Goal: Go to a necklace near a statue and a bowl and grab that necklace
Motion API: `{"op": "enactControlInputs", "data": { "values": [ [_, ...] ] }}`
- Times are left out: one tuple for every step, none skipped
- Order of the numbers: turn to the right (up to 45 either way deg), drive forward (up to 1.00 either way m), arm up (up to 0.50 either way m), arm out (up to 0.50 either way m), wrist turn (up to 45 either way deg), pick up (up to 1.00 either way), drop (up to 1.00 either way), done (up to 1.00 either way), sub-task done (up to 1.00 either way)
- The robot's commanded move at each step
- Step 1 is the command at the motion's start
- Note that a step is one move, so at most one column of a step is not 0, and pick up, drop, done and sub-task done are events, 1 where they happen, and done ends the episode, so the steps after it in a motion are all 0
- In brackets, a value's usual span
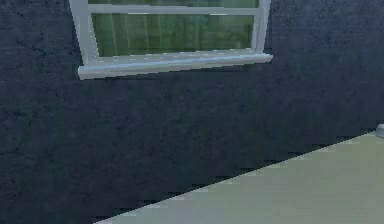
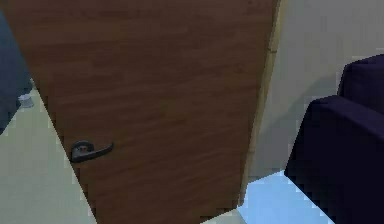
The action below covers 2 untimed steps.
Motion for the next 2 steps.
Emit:
{"op": "enactControlInputs", "data": {
  "values": [
    [9.0, 0.00, 0.00, 0.00, 0.0, 0.00, 0.00, 0.00, 0.00],
    [0.0, 0.35, 0.00, 0.00, 0.0, 0.00, 0.00, 0.00, 0.00]
  ]
}}
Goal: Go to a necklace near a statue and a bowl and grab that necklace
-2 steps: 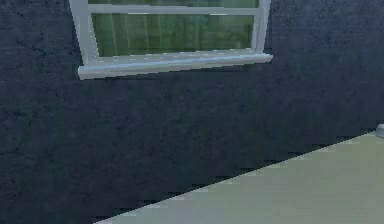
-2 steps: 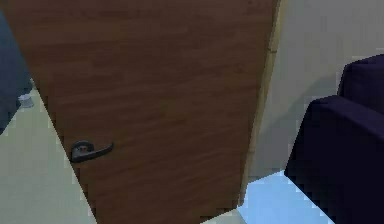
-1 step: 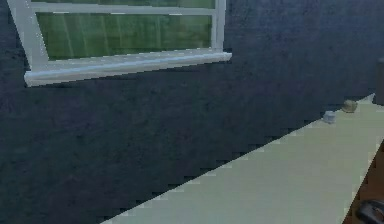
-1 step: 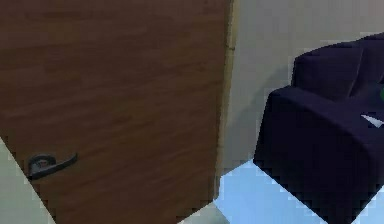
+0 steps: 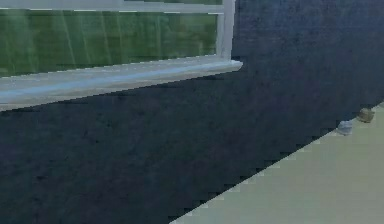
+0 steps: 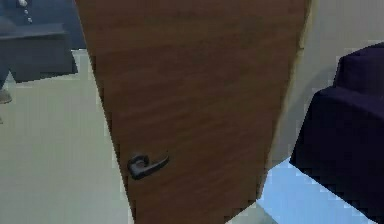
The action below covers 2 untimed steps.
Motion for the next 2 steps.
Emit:
{"op": "enactControlInputs", "data": {
  "values": [
    [9.0, 0.00, 0.00, 0.00, 0.0, 0.00, 0.00, 0.00, 0.00],
    [0.0, 0.40, 0.00, 0.00, 0.0, 0.00, 0.00, 0.00, 0.00]
  ]
}}
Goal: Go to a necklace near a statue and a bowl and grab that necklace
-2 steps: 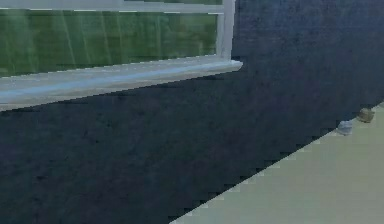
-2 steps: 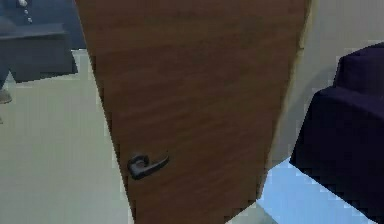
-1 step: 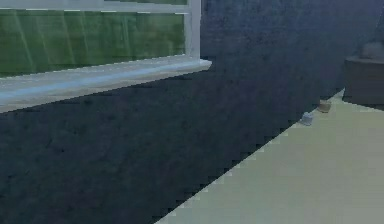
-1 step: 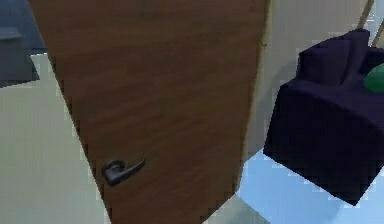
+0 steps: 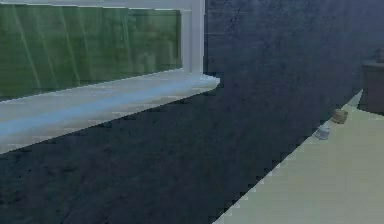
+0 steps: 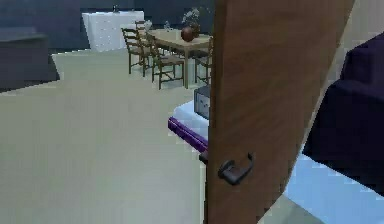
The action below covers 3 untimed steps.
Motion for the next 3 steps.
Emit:
{"op": "enactControlInputs", "data": {
  "values": [
    [45.0, 0.00, 0.00, 0.00, 0.0, 0.00, 0.00, 0.00, 0.00],
    [0.0, 0.45, 0.00, 0.00, 0.0, 0.00, 0.00, 0.00, 0.00],
    [24.0, 0.00, 0.00, 0.00, 0.0, 0.00, 0.00, 0.00, 0.00]
  ]
}}
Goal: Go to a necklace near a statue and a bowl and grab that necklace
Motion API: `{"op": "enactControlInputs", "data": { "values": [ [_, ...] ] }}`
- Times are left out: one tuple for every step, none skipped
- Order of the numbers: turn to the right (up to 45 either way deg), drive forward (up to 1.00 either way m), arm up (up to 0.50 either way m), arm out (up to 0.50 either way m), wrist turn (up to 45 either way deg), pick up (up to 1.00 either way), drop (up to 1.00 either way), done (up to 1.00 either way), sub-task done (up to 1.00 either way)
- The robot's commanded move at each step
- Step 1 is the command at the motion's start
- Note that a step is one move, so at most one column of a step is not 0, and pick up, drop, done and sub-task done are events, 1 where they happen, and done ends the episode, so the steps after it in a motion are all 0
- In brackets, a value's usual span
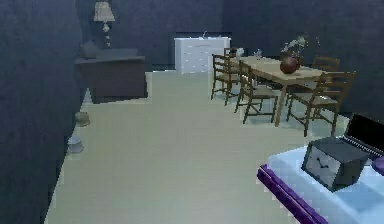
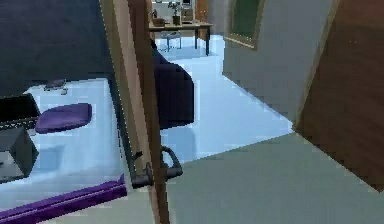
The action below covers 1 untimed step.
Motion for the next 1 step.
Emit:
{"op": "enactControlInputs", "data": {
  "values": [
    [0.0, 1.00, 0.00, 0.00, 0.0, 0.00, 0.00, 0.00, 0.00]
  ]
}}
